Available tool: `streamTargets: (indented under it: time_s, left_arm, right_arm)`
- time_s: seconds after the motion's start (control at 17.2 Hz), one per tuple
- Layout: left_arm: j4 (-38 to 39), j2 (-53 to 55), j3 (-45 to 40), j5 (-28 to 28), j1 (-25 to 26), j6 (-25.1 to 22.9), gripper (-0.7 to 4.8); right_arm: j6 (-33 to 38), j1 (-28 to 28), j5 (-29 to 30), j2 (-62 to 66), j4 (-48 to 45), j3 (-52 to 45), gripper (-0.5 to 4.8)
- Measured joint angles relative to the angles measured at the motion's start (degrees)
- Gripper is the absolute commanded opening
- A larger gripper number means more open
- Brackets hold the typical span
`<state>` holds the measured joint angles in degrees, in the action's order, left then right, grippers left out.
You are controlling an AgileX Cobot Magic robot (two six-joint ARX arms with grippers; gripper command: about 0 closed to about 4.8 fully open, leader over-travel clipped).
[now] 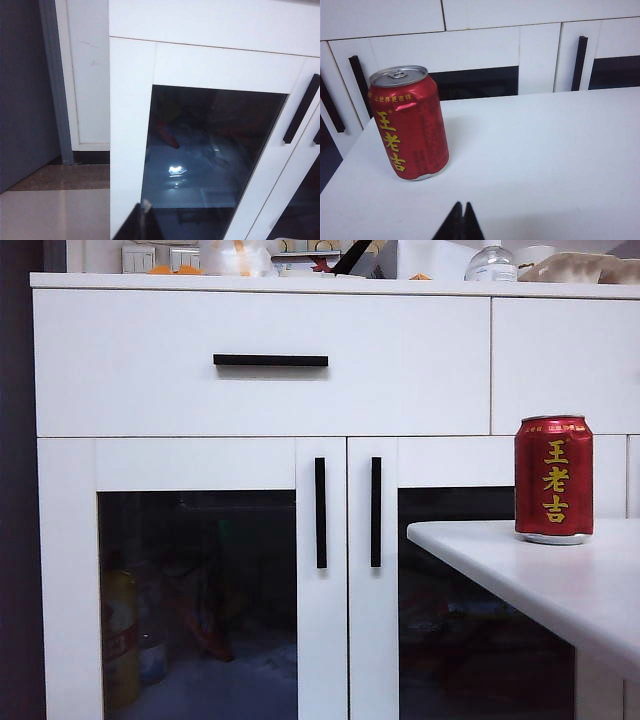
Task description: Open the left door of the white cabinet, pick up a can of beverage from the table on the right, place it inside the cabinet, and finally close the cabinet door.
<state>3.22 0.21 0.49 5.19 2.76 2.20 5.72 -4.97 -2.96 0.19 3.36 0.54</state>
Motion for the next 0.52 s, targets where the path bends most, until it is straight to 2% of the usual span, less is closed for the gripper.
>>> streamTargets:
  time_s: [0.35,0.41,0.47,0.52]
  left_arm:
    - [-0.02,0.0,0.0,0.0,0.0,0.0,-0.03]
    - [-0.02,0.0,0.0,0.02,0.0,0.02,0.14]
    - [-0.22,0.0,0.0,0.26,0.0,1.05,0.93]
    - [-1.33,0.02,0.0,1.25,0.0,3.8,2.05]
  right_arm:
    - [0.0,-0.02,0.0,0.0,0.07,0.0,-0.05]
    - [0.0,-0.04,0.04,0.0,-0.02,0.02,-0.05]
    - [0.02,-0.2,0.39,0.0,-1.18,0.02,-0.05]
    - [0.02,-0.28,2.03,0.0,-3.43,0.07,-0.04]
